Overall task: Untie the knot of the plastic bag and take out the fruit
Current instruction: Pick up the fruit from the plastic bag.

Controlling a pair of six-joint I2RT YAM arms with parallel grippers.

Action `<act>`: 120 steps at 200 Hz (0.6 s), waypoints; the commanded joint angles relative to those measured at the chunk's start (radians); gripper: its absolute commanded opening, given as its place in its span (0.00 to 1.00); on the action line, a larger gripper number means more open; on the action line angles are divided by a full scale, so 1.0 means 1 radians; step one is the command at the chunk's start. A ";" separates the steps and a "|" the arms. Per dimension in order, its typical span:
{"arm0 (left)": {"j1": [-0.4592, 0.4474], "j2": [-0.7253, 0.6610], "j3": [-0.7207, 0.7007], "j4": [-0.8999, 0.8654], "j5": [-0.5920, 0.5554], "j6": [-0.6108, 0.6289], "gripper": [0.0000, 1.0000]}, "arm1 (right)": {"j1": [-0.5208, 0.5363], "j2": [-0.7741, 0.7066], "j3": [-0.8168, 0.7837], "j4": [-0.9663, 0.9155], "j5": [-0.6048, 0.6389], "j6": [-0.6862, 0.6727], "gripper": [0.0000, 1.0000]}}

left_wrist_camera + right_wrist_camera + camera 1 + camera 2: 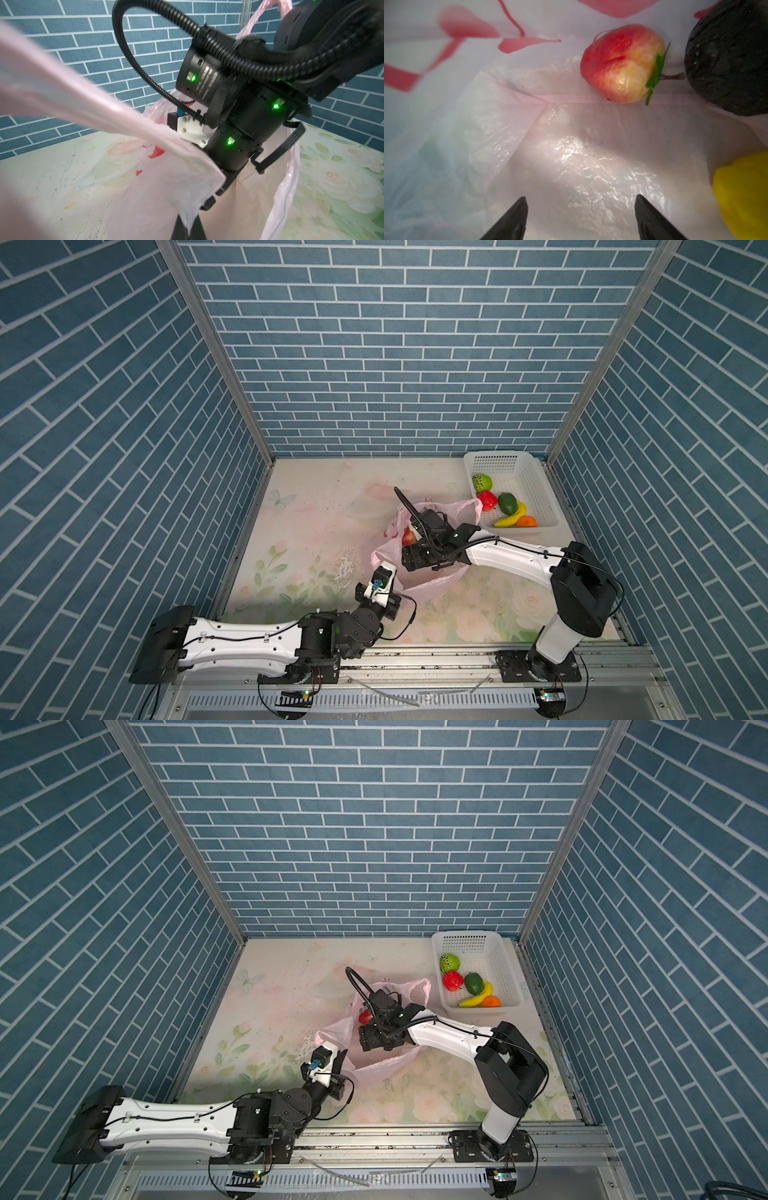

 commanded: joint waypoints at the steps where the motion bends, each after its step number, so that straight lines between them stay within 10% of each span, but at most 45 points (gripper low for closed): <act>1: -0.001 0.005 0.009 0.025 -0.011 0.012 0.03 | 0.003 0.047 0.031 0.055 0.036 0.149 0.77; 120: -0.001 0.046 -0.018 -0.064 0.082 -0.150 0.03 | -0.060 0.095 -0.031 0.349 0.200 0.386 0.78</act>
